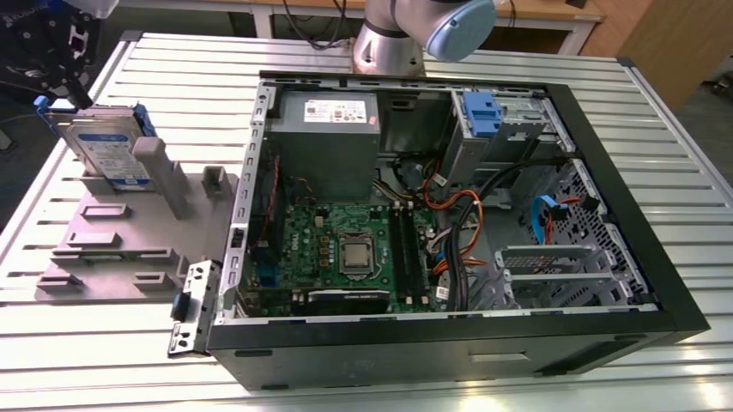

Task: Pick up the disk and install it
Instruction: 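Pick up the disk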

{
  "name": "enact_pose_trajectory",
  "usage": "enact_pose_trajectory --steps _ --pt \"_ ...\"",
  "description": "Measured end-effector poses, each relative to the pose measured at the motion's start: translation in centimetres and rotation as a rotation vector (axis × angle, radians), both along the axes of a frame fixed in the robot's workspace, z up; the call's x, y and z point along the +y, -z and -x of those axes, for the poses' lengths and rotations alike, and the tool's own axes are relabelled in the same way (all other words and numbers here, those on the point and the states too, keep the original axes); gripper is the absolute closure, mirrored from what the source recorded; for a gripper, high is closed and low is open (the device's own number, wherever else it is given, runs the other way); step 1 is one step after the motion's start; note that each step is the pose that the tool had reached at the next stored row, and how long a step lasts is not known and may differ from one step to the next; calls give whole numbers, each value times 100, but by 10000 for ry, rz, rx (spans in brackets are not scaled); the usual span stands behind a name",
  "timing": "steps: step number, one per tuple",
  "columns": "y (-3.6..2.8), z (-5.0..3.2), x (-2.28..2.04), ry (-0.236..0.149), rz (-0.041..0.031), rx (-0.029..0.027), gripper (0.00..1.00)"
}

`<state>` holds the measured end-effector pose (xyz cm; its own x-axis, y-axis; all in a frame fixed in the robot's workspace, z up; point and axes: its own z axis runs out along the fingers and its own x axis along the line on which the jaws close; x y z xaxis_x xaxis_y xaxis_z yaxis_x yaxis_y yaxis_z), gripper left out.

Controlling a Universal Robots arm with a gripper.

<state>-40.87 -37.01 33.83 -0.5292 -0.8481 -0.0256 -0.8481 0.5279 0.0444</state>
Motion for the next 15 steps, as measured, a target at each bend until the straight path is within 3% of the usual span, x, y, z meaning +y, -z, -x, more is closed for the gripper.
enact_pose_trajectory --steps 15 --pt "32 0 0 -2721 -1 0 89"
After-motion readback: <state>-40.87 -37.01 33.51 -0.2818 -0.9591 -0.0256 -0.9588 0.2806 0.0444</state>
